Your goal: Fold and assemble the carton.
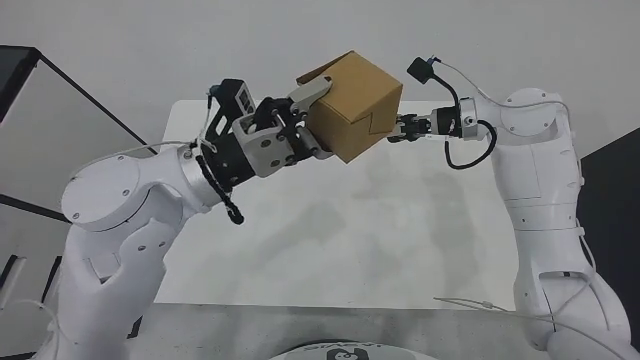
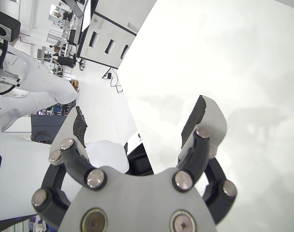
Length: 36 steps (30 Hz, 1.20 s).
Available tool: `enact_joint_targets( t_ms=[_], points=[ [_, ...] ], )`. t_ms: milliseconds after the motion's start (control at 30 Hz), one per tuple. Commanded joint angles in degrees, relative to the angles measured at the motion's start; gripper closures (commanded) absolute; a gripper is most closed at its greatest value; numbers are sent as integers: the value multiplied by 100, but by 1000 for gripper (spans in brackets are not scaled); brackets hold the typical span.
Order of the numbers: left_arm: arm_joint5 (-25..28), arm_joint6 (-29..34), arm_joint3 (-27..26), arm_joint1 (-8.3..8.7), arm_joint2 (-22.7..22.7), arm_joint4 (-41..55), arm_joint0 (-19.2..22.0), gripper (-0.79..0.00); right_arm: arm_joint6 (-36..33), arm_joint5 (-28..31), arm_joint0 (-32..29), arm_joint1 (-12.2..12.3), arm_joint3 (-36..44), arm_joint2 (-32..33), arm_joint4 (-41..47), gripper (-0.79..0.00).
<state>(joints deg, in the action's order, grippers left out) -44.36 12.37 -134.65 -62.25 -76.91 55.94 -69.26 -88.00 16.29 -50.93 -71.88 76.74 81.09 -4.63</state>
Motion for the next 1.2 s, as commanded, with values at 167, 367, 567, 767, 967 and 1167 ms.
enact_joint_targets(
  t_ms=[167, 367, 567, 767, 967, 1167],
  points=[
    [24, 9, 0, 0, -3, 1, -29, 0, 0, 0, 0, 0, 0, 0, 0, -785],
    [-313, 230, 0, 51, 81, -654, 427, 0, 0, 0, 0, 0, 0, 0, 0, -785],
    [-1364, 530, 0, 141, 363, -1485, 1469, 0, 0, 0, 0, 0, 0, 0, 0, -785],
    [-1364, 614, 0, 350, 704, -2243, 1843, 0, 0, 0, 0, 0, 0, 0, 0, -785],
    [-1364, 627, 0, 380, 729, -2327, 1861, 0, 0, 0, 0, 0, 0, 0, 0, -785],
    [-1258, 619, 0, 397, 804, -2523, 1820, 0, 0, 0, 0, 0, 0, 0, 0, -785]
  ],
)
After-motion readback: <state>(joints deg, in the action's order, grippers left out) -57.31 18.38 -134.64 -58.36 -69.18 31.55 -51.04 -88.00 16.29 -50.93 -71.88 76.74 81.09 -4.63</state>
